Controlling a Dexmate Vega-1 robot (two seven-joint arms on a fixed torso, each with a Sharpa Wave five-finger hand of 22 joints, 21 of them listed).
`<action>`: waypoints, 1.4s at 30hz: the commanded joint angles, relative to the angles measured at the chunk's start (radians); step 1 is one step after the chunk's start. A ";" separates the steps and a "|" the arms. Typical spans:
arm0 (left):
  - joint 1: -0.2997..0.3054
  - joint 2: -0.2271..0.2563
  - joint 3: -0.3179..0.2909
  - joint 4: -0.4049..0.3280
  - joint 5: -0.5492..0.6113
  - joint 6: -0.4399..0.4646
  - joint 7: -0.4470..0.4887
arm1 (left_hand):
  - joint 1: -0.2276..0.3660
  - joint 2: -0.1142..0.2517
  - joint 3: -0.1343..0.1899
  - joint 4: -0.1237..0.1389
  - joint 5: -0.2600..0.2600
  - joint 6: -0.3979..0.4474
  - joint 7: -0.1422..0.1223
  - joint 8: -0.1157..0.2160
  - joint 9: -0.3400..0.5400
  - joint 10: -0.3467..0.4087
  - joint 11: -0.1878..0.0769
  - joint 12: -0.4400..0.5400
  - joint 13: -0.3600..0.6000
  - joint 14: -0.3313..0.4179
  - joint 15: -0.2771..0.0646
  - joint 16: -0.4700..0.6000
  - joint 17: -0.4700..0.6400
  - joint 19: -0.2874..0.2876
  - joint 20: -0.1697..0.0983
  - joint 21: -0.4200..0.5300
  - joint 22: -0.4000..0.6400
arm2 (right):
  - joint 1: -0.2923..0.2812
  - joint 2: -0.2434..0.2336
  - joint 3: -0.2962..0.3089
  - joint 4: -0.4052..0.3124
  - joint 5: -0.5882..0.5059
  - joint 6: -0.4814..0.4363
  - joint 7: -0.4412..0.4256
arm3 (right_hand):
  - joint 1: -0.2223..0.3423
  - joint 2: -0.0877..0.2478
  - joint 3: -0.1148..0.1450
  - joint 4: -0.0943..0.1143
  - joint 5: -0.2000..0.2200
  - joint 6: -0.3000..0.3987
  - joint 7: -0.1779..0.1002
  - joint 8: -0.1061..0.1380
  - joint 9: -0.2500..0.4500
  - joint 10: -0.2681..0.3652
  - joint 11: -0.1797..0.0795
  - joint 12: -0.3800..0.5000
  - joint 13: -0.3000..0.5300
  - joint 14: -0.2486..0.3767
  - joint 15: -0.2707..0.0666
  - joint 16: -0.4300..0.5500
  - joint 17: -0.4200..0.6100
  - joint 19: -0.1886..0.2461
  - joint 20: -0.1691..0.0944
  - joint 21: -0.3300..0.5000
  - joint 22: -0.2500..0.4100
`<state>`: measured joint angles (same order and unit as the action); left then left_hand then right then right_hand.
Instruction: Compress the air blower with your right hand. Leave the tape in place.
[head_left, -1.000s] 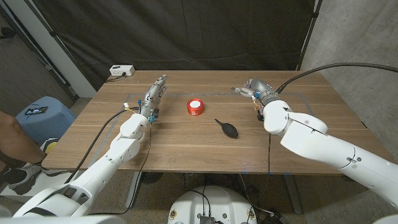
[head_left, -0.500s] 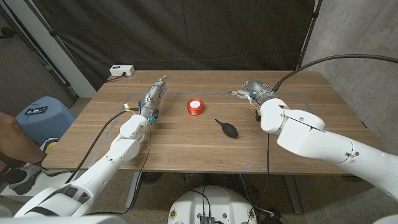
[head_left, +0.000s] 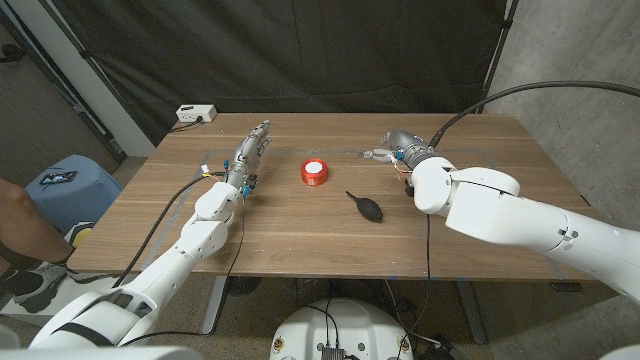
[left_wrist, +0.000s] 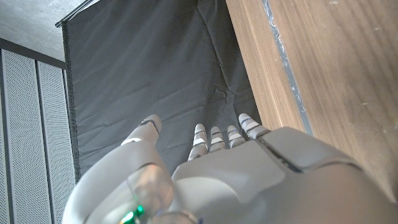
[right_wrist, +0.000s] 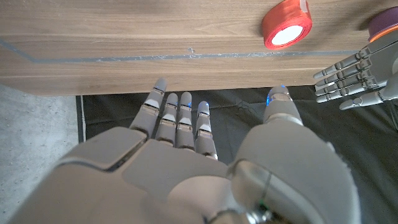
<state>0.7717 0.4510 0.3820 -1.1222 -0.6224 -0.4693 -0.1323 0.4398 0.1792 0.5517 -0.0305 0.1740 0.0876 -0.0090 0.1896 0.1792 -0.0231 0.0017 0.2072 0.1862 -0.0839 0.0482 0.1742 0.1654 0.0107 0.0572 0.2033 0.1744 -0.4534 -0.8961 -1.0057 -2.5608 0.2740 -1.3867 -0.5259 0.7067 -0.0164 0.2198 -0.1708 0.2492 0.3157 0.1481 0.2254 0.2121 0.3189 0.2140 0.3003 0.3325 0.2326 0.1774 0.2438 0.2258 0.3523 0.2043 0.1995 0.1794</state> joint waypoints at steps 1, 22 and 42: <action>-0.007 -0.007 0.003 0.009 0.004 -0.011 0.000 | 0.008 0.002 0.002 -0.004 0.007 0.010 -0.001 0.004 0.002 0.003 -0.001 0.003 0.003 -0.002 0.003 0.003 0.002 0.005 0.006 -0.001 0.004 | 0.255 -0.015 -0.167 0.058 0.790 -0.009 -0.591 | 0.021 -0.003 0.012 0.000 0.012 -0.005 0.061 -0.002 0.006 0.011 0.003 0.012 0.011 0.007 0.008 0.002 0.007 -0.008 0.004 -0.001 0.002; 0.057 0.019 -0.007 -0.087 0.011 0.001 0.051 | 0.009 0.002 0.003 -0.007 0.007 0.007 -0.001 0.000 0.002 0.001 -0.002 0.001 0.003 -0.003 0.002 0.002 0.002 0.005 0.007 -0.001 0.004 | 0.247 -0.012 -0.196 0.051 0.829 -0.009 -0.591 | 0.019 -0.002 0.014 0.012 0.021 -0.018 0.063 -0.009 0.007 0.006 0.004 0.017 0.027 0.008 0.010 0.006 0.018 -0.016 0.007 -0.001 0.003; 0.035 0.012 -0.004 -0.055 0.004 0.004 0.030 | 0.008 0.003 0.003 -0.009 0.007 0.006 -0.001 -0.002 0.003 0.001 -0.002 0.001 0.003 -0.003 0.002 0.003 0.002 0.005 0.007 -0.002 0.005 | 0.297 0.031 -0.288 0.091 0.807 -0.009 -0.591 | 0.022 -0.004 0.016 0.015 0.024 -0.010 0.062 -0.005 0.010 0.022 0.004 0.032 0.046 0.034 -0.002 0.019 0.027 -0.009 0.005 0.004 0.003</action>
<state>0.8217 0.4688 0.3749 -1.1976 -0.6137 -0.4675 -0.0894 0.4397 0.1791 0.5547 -0.0334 0.1740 0.0910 -0.0125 0.1896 0.1791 -0.0233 0.0017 0.2071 0.1863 -0.0840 0.0482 0.1742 0.1652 0.0107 0.0572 0.2035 0.1744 -0.1824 -0.8895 -1.2447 -2.4900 1.0869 -1.3960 -1.1118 0.7188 -0.0207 0.2306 -0.1599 0.2668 0.3014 0.1446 0.2180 0.2162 0.3282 0.2156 0.3235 0.3728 0.2537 0.1781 0.2556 0.2489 0.3402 0.2089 0.2002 0.1792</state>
